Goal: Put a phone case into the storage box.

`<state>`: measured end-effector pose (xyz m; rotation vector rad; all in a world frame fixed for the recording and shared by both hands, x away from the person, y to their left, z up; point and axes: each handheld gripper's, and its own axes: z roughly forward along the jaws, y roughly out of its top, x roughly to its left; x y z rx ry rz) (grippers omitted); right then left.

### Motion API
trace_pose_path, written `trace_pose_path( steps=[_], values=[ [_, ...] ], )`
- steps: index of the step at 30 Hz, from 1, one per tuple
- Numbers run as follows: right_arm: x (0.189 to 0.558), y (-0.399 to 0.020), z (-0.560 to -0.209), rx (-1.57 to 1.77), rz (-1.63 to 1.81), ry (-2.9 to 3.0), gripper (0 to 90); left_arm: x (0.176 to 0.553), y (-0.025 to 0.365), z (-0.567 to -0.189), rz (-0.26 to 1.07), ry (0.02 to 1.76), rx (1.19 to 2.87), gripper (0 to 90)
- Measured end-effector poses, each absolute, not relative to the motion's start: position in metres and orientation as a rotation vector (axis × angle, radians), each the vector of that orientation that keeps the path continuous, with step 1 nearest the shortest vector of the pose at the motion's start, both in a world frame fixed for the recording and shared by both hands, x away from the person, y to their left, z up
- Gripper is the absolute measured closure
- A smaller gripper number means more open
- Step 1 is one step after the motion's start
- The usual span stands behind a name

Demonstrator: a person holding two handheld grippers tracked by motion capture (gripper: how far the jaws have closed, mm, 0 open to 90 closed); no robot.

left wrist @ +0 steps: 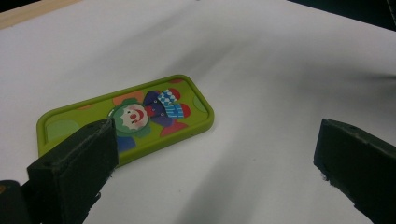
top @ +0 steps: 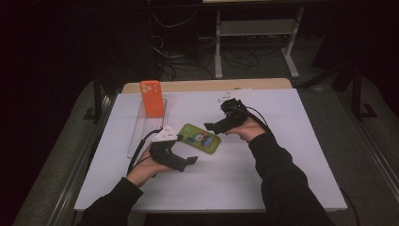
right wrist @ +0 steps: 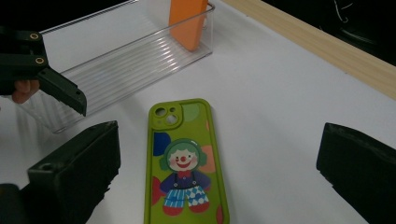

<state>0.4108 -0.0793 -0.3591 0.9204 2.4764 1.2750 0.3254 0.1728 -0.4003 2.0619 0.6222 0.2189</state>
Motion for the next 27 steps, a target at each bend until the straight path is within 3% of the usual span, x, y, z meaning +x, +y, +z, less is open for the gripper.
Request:
trace_pose_path(
  steps=[27],
  values=[
    [0.423, -0.048, -0.388, 0.9, 1.031, 2.665, 0.0, 0.326, 0.172, -0.401, 0.191, 0.639, 2.043, 0.0]
  ],
)
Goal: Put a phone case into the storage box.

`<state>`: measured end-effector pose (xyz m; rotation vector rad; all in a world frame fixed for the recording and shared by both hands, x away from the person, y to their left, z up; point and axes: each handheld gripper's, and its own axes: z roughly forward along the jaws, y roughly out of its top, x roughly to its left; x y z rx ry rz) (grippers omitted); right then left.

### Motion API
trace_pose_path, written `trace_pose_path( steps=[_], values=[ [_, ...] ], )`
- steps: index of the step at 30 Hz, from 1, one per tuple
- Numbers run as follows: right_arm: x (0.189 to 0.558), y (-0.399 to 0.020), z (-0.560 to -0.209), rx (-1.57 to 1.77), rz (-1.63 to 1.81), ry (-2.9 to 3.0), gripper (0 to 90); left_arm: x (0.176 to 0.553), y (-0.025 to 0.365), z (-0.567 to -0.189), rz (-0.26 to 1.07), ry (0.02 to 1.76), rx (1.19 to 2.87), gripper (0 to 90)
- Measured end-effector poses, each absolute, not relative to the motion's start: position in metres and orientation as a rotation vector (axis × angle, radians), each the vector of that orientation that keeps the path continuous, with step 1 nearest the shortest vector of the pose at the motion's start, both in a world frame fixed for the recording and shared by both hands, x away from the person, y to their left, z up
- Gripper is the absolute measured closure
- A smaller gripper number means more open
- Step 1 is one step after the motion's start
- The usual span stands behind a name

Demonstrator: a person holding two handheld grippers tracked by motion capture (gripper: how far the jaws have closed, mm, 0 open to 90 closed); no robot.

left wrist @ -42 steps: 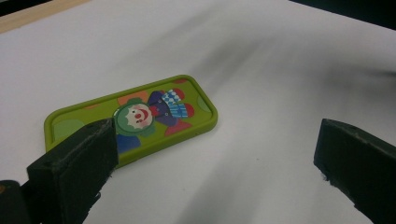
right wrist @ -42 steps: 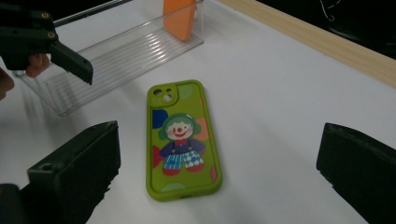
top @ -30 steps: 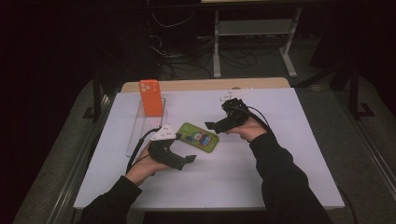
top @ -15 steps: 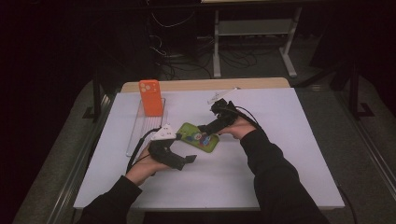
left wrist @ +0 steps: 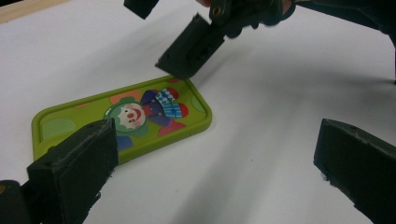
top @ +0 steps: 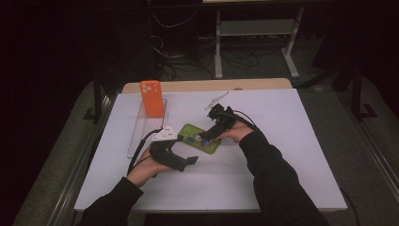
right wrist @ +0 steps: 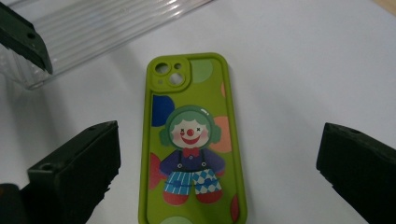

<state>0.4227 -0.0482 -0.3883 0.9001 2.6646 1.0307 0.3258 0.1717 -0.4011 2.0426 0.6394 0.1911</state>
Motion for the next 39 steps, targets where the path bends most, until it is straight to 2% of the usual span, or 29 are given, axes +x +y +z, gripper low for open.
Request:
trace_pose_path(
  steps=[17, 26, 31, 39],
  values=[
    [0.421, -0.026, -0.419, 0.813, 0.819, 2.775, 0.0, 0.326, 0.171, -0.401, 0.186, 0.639, 2.044, 0.0],
    [0.421, -0.021, -0.43, 0.787, 0.745, 2.823, 6.3, 0.326, 0.171, -0.402, 0.187, 0.64, 2.044, 0.0],
    [0.42, -0.019, -0.435, 0.755, 0.694, 2.832, 13.1, 0.326, 0.171, -0.402, 0.19, 0.639, 2.042, 0.0],
    [0.422, -0.02, -0.436, 0.742, 0.687, 2.846, 13.7, 0.327, 0.171, -0.403, 0.188, 0.639, 2.036, 0.0]
  ],
)
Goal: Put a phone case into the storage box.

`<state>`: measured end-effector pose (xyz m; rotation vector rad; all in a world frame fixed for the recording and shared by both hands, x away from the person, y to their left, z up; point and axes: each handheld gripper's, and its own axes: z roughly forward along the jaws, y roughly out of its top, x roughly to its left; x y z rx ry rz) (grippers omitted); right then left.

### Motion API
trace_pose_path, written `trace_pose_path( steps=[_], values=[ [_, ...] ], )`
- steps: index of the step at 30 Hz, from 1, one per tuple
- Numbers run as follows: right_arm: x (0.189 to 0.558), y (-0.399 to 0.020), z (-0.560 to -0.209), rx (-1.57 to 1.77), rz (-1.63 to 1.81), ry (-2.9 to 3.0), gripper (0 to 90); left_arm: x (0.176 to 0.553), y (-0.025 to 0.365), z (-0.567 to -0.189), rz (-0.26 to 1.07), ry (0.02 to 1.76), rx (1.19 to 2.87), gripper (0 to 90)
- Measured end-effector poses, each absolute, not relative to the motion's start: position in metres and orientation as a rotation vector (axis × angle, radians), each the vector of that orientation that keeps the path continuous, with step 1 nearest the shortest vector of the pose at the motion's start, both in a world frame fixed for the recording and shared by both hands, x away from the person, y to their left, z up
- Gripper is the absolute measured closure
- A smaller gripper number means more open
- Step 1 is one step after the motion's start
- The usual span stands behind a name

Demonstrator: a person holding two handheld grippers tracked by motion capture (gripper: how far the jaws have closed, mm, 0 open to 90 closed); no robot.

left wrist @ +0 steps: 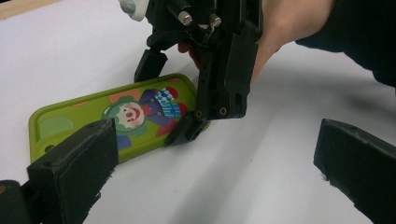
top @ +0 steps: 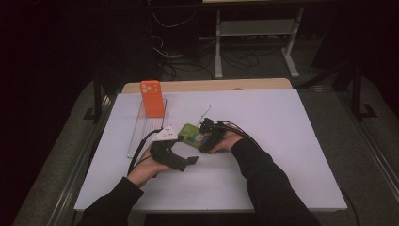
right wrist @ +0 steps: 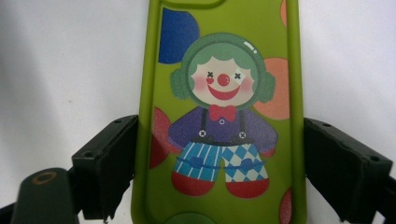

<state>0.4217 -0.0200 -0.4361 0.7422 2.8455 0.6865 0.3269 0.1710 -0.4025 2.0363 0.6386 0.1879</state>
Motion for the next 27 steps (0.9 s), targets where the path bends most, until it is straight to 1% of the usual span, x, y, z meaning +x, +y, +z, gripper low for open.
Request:
trace_pose_path(
  steps=[7, 15, 21, 27],
  values=[
    [0.424, -0.026, -0.434, 0.722, 0.685, 2.863, 14.9, 0.327, 0.169, -0.398, 0.187, 0.626, 2.047, 0.0],
    [0.423, -0.058, -0.416, 0.674, 0.69, 2.864, 15.0, 0.34, 0.169, -0.377, 0.203, 0.583, 2.062, 0.0],
    [0.414, -0.081, -0.4, 0.594, 0.702, 2.879, 15.1, 0.355, 0.163, -0.36, 0.211, 0.453, 2.134, 0.0],
    [0.408, -0.103, -0.387, 0.518, 0.721, 2.903, 15.1, 0.367, 0.155, -0.351, 0.167, 0.343, 2.173, 0.0]
  ],
)
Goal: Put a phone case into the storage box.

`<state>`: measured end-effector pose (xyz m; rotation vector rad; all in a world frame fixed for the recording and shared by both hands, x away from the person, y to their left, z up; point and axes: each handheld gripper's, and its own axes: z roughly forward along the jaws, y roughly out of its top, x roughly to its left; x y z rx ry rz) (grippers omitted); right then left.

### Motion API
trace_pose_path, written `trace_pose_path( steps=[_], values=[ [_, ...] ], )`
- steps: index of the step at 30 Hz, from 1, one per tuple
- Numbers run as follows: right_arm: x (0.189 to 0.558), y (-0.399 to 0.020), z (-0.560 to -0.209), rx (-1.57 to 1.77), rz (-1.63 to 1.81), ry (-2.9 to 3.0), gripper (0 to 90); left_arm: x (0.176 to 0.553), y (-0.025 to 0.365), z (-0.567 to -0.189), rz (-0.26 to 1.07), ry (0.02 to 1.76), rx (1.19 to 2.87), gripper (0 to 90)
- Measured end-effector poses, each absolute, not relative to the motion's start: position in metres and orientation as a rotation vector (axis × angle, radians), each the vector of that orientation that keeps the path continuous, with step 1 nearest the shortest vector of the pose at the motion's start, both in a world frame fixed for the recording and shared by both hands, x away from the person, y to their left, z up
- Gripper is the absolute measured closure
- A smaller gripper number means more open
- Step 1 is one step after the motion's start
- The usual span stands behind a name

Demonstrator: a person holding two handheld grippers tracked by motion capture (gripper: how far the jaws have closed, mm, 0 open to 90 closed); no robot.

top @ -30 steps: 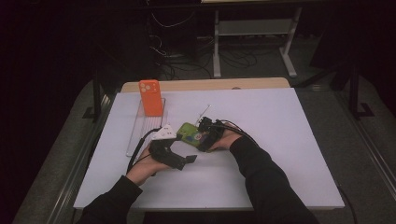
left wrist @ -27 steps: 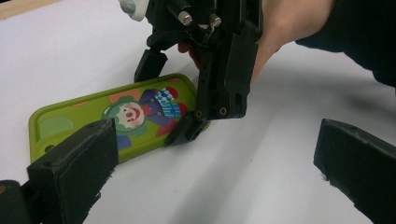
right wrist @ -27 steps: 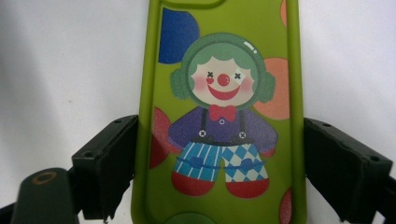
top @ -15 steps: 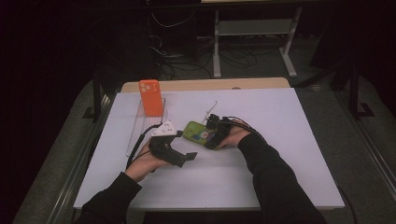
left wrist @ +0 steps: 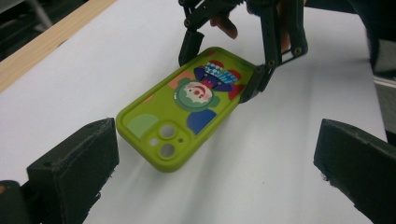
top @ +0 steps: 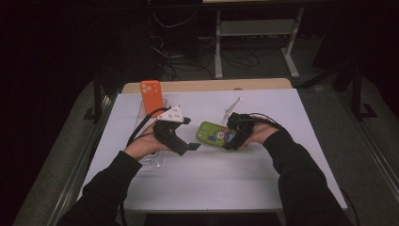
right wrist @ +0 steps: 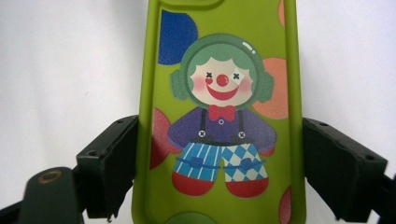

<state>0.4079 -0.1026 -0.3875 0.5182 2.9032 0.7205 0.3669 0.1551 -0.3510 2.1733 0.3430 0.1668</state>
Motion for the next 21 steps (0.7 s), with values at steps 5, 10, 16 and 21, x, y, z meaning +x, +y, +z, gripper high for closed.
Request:
trace_pose_path(
  steps=[5, 10, 16, 21],
  values=[
    [0.401, -0.113, -0.38, 0.451, 0.728, 2.937, 15.1, 0.376, 0.149, -0.352, 0.124, 0.274, 2.207, 0.0],
    [0.395, -0.115, -0.373, 0.375, 0.723, 2.957, 15.1, 0.382, 0.143, -0.354, 0.081, 0.23, 2.24, 0.0],
    [0.387, -0.112, -0.364, 0.282, 0.748, 2.988, 15.1, 0.384, 0.135, -0.35, 0.045, 0.153, 2.259, 0.0],
    [0.384, -0.103, -0.36, 0.195, 0.747, 3.008, 15.1, 0.384, 0.129, -0.35, 0.026, 0.083, 2.306, 0.0]
  ],
)
